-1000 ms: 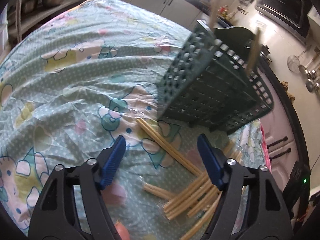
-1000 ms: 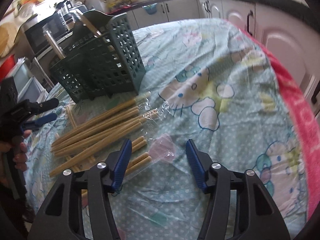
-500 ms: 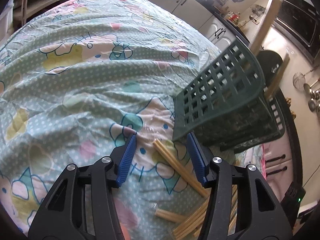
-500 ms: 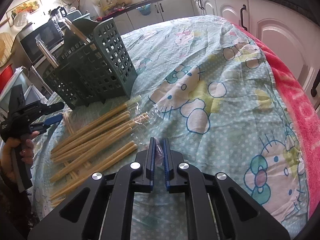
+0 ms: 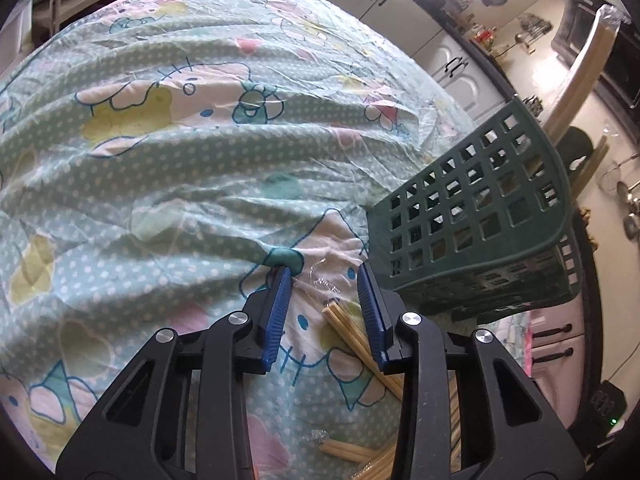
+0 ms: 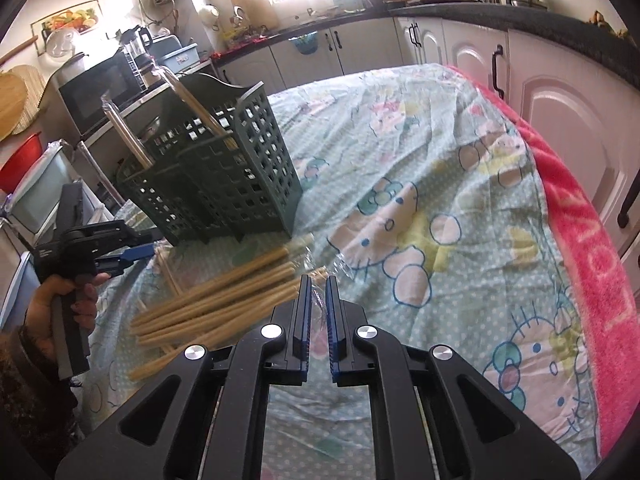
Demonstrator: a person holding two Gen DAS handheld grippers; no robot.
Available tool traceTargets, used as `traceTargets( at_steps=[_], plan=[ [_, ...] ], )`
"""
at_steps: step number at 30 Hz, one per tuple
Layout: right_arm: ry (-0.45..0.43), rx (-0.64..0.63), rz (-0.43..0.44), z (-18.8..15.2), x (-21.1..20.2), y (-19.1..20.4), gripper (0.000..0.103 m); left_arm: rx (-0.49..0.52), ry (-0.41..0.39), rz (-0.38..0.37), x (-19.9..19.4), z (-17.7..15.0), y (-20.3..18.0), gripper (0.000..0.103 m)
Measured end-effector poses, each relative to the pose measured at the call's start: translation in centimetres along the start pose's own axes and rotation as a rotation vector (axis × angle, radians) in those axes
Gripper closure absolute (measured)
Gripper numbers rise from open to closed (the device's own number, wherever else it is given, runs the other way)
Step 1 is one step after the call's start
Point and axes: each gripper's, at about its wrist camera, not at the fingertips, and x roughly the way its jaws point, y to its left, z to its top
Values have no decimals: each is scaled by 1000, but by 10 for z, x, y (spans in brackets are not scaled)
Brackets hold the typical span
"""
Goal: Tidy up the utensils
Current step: 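Close the right tool on a chopstick while the left tool grasps another, then lift the held chopsticks upright and carry both tools above the caddy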
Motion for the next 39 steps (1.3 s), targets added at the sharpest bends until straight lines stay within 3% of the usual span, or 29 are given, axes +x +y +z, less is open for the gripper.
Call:
traceTargets(
  at_steps=[3, 8, 14, 18, 39],
  plan=[
    [-23, -15, 11, 4, -9, 7, 96, 22, 13, 32, 4, 4, -5, 78],
    [-61, -43, 36, 15, -23, 20, 97, 16, 20, 46, 3, 5, 1, 93],
    [-102, -88, 55, 25, -36, 37, 97, -12, 24, -23, -5, 2, 13, 102],
    [-123, -125, 67, 31, -41, 49, 97, -2, -3, -53, -17, -3, 13, 102],
    [-156, -269, 166, 47, -51, 104, 97, 148, -324, -125, -146, -11, -23, 102]
  ],
)
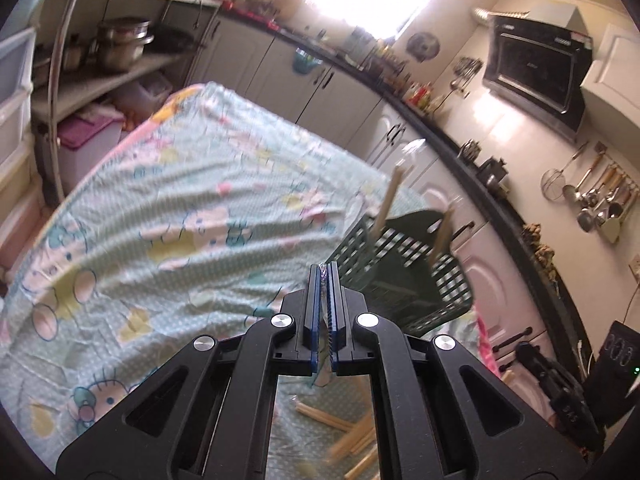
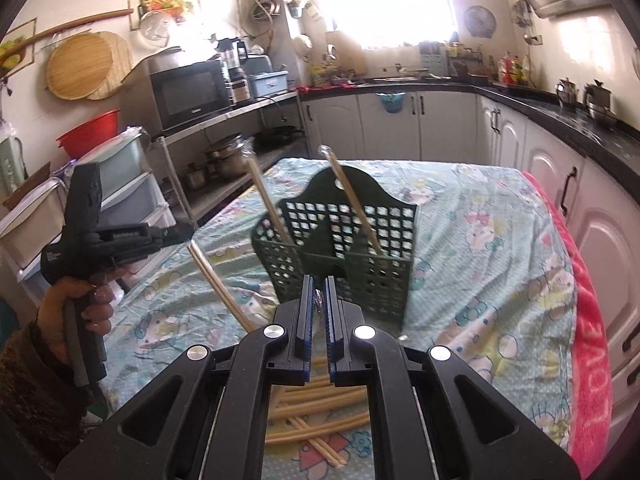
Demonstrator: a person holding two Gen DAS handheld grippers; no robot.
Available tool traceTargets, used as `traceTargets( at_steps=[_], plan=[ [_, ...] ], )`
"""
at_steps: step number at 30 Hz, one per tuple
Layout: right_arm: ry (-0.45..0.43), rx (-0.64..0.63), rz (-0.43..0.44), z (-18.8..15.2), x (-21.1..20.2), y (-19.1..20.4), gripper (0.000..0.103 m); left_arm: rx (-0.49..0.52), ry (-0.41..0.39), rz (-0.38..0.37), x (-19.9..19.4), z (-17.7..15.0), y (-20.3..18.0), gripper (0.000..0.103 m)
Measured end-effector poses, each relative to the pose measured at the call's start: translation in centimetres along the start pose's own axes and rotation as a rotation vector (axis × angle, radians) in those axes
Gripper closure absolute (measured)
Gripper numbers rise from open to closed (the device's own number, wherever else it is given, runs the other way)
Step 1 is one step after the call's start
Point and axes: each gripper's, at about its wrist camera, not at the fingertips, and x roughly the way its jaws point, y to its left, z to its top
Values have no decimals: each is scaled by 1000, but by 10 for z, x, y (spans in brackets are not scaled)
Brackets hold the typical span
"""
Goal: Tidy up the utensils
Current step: 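Lift the held chopsticks upright and carry both tools above the caddy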
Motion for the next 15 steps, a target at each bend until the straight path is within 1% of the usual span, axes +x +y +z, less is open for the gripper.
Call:
traceTargets(
  at_steps=[6, 15],
  plan=[
    [-15, -29, 56, 12, -3, 15, 98, 32, -49, -57, -24, 11, -21, 102],
    [-44, -49, 99, 26, -13, 24, 99, 75, -62, -132, -40, 15, -48, 102]
  ],
)
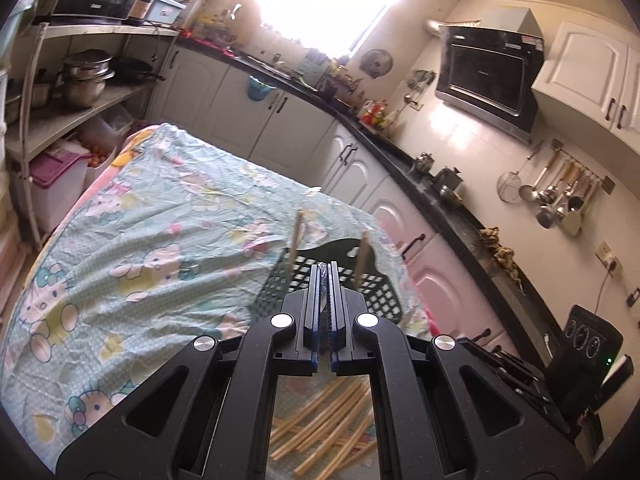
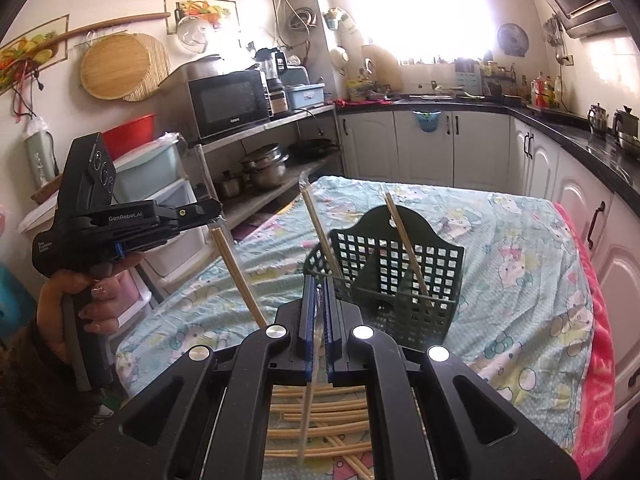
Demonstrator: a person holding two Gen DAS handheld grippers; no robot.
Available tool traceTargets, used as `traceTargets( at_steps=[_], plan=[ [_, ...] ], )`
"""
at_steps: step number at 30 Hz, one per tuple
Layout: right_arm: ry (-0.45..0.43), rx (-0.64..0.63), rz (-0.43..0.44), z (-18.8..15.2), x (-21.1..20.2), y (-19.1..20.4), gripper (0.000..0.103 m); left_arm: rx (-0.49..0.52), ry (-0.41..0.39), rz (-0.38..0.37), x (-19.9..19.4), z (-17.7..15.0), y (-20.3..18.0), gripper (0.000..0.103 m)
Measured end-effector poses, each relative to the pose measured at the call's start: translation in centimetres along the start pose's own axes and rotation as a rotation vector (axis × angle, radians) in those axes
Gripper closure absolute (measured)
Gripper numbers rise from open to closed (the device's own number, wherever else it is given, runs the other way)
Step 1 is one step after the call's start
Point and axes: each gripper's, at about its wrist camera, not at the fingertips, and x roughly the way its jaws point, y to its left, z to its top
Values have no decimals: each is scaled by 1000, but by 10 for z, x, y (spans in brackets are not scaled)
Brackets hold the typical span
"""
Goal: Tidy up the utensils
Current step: 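Lift the held chopsticks upright and carry both tools above the caddy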
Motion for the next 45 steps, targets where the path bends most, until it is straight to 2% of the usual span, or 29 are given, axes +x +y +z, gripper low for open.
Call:
traceTargets(
  at_steps=[19, 34, 45],
  plan=[
    [-114, -30, -19, 37, -32, -3, 99, 102, -16, -148, -2, 24, -69, 102],
    [-227, -50, -59, 80, -49, -11, 99, 186, -44, -187, 13, 52, -116, 102],
    [-290, -48, -86, 117, -48, -24, 99, 223, -90, -176, 21, 79, -134, 102]
  ],
)
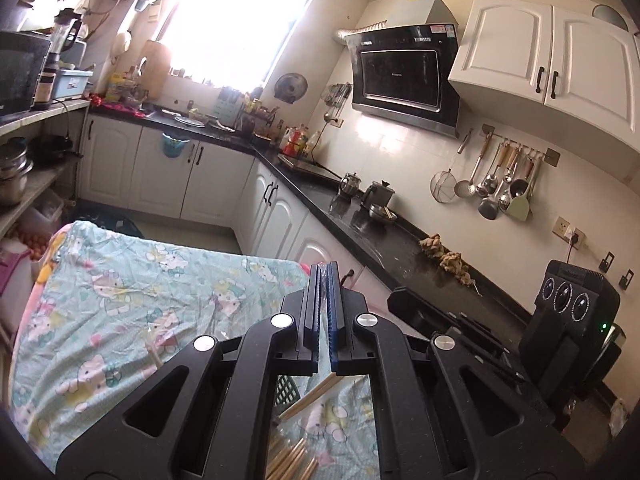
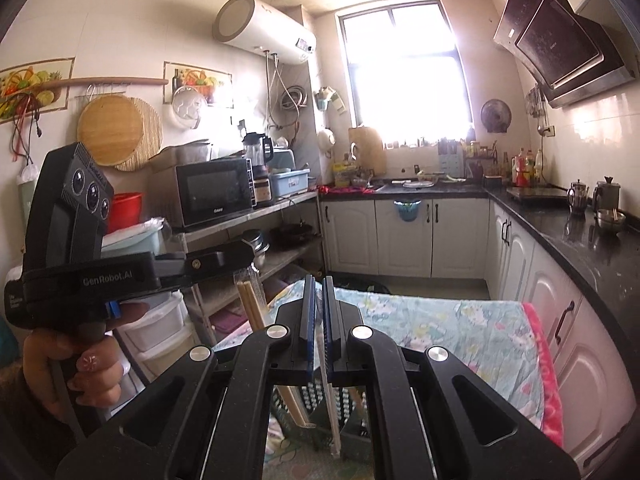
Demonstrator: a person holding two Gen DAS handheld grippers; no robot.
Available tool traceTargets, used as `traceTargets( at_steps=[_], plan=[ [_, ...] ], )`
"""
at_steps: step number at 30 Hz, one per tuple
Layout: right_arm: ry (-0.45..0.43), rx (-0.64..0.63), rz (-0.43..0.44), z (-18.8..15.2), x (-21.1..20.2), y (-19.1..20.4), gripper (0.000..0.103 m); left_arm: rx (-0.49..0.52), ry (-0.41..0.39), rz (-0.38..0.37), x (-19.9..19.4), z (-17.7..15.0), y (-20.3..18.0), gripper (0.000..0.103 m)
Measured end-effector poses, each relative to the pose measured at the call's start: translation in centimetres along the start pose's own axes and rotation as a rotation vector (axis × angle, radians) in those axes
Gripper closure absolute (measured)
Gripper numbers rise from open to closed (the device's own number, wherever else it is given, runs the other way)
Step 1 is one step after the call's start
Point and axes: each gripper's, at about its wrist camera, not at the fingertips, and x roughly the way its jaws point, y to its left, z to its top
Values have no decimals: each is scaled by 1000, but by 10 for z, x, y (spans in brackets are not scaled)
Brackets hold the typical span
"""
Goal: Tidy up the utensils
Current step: 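Lift the held chopsticks upright and carry both tools above the caddy, then lower the held chopsticks into the caddy slots with both tools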
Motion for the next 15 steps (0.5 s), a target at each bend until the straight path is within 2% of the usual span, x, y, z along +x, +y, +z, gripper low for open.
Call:
traceTargets(
  at_steps=[15],
  plan=[
    [-62, -19, -40, 31, 13, -10, 99, -3, -39, 36, 17, 16, 11, 102]
  ],
)
